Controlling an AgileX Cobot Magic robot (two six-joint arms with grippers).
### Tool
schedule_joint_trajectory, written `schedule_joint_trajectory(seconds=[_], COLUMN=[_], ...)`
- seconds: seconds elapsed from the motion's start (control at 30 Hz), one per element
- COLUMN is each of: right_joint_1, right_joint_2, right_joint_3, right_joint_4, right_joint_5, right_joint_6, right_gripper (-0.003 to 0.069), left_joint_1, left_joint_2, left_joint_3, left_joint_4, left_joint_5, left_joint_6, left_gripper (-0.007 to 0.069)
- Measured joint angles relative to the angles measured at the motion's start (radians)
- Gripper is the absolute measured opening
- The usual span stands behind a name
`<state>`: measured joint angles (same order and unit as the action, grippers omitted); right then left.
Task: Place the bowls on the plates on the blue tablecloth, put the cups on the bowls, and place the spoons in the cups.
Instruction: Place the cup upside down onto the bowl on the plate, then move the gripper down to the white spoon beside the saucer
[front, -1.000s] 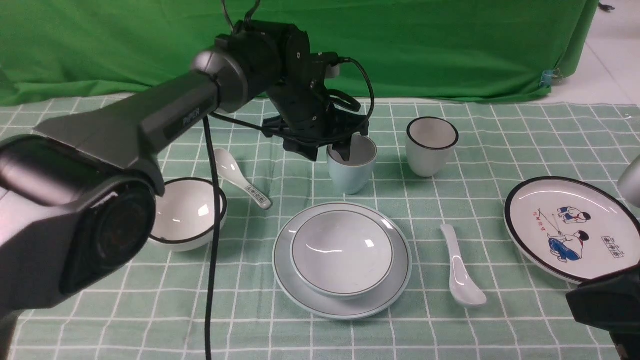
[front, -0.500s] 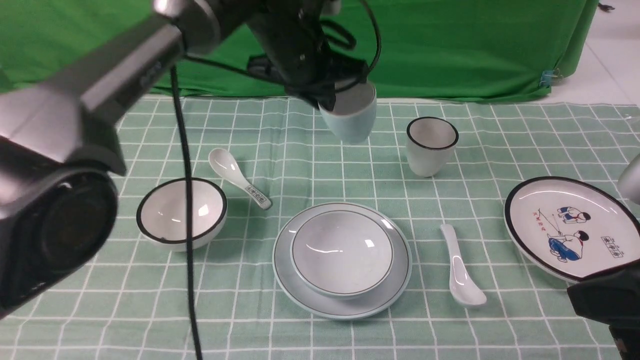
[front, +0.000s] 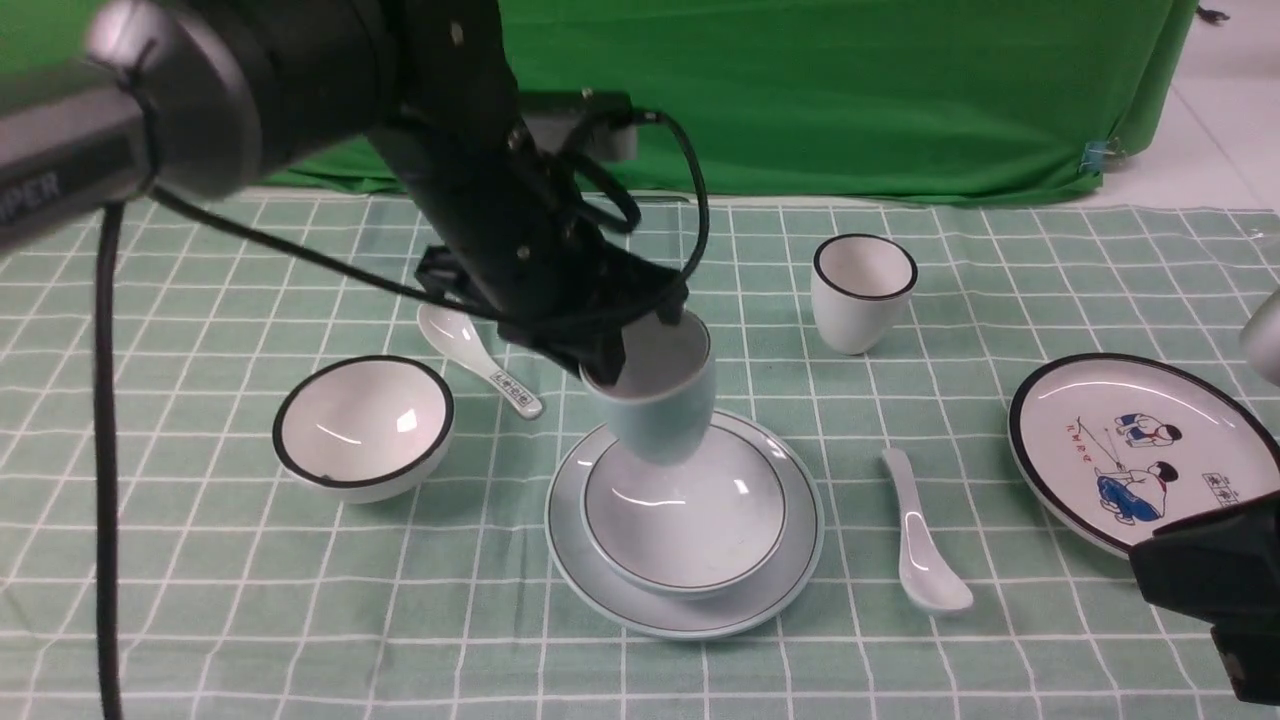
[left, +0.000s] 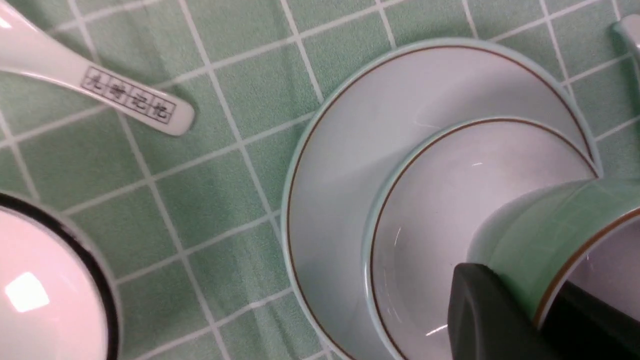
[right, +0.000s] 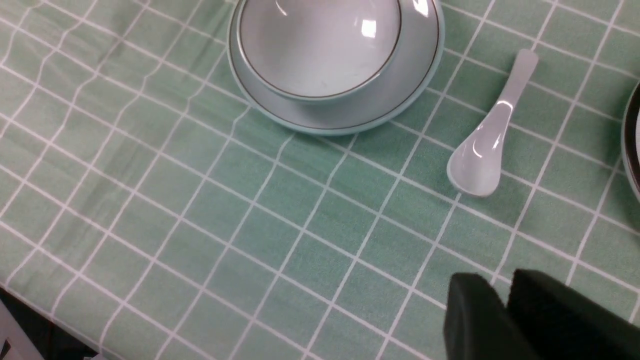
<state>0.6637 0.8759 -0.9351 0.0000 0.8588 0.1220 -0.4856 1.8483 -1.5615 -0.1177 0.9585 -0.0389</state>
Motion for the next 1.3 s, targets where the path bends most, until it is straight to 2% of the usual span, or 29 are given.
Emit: schedule_joint_trajectory(seconds=[0.17,0.57,0.7,0.77,0.9,1.0,1.03,1.07,1.13,1.27,1.3], right_joint_1=[0.0,0.0,0.0,0.0,-0.007,-0.079,-0.079,-0.128,-0.203,-0.294,-0.306], right_joint_2=[0.0,0.0,0.0,0.0,0.02,0.088,0.094,0.132,0.213,0.381,0.44], right_joint_3=[0.0,0.0,0.0,0.001,-0.001,-0.057,-0.063,-0.095,-0.141,-0.19,-0.204], right_joint_4=[0.0,0.0,0.0,0.0,-0.042,-0.087,-0.088,-0.09,-0.078,0.0,0.014], right_joint_5=[-0.009,-0.016,-0.027,-0.031,-0.058,-0.021,-0.016,0.014,0.049,0.047,0.04], right_joint_6=[0.0,0.0,0.0,0.006,0.071,0.108,0.108,0.093,0.046,-0.034,-0.046], right_gripper=[0.0143,0.0143,0.0143,0.0143,0.0125,0.0041,0.0038,0.0027,0.002,0.0024,0.0041], left_joint_1=[-0.042,-0.046,-0.046,-0.046,-0.046,-0.046,-0.046,-0.046,-0.046,-0.046,-0.046], left_joint_2=[0.053,0.123,0.123,0.123,0.122,0.096,0.09,0.058,-0.008,-0.145,-0.219], left_joint_3=[0.023,0.024,0.024,0.024,0.017,-0.015,-0.02,-0.035,-0.042,-0.027,-0.001], left_joint_4=[0.001,0.042,0.044,0.044,0.04,0.038,0.039,0.039,0.049,0.104,0.135], left_joint_5=[-0.045,-0.067,-0.069,-0.069,-0.06,0.001,0.005,0.032,0.057,0.082,0.079], left_joint_6=[0.0,-0.024,-0.024,-0.024,-0.024,-0.028,-0.028,-0.026,-0.019,-0.027,-0.039], left_gripper=[0.0037,0.0039,0.0063,0.0101,0.0254,0.0351,0.0358,0.0368,0.034,0.0188,0.0116])
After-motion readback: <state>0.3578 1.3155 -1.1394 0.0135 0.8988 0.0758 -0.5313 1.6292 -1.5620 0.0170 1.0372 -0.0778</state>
